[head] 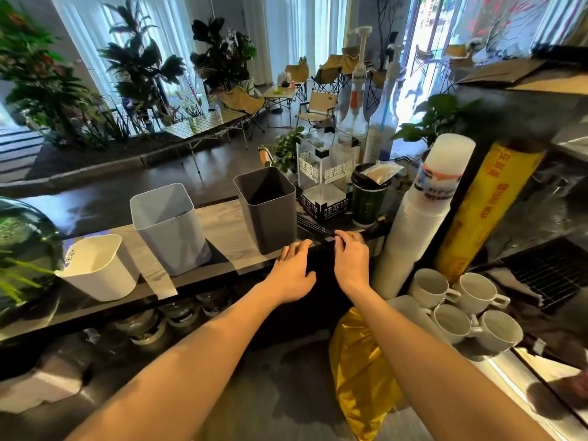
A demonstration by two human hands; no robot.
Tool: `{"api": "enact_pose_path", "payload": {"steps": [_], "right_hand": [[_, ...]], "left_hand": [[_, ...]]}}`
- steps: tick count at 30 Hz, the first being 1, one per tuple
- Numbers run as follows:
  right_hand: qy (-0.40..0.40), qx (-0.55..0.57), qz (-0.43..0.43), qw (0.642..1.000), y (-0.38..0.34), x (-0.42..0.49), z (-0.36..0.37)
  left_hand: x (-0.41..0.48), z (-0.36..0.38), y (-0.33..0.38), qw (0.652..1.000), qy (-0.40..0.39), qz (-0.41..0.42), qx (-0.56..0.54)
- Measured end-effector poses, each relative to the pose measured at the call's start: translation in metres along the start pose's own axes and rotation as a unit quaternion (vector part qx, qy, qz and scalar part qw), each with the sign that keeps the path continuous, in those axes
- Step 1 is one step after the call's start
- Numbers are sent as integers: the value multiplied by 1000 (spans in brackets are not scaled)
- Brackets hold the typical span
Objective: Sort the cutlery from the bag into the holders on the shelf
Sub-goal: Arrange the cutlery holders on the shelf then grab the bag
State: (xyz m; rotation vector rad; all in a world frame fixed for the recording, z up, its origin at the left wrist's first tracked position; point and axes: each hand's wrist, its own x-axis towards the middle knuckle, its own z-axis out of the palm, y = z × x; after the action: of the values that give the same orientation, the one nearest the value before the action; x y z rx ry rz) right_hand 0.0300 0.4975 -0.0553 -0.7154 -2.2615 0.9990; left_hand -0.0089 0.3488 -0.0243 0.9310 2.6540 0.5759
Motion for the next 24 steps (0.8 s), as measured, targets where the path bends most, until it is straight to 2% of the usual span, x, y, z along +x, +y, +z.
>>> {"api": "enact_pose_path", "payload": {"steps": [11, 15, 19, 24], "right_hand": [[59, 56, -6, 997, 5, -4, -53], [87, 77, -6, 993, -10, -5, -80], [131, 87, -48, 986, -30, -5, -100], [143, 101, -102, 979, -68, -2, -108]], "left_hand": [[-15, -15, 22, 998, 26, 51, 3], [-25, -29, 26, 990, 82, 101, 46], [-36, -49, 27, 979, 126, 129, 91], [-46, -77, 22, 969, 176, 127, 118]]}}
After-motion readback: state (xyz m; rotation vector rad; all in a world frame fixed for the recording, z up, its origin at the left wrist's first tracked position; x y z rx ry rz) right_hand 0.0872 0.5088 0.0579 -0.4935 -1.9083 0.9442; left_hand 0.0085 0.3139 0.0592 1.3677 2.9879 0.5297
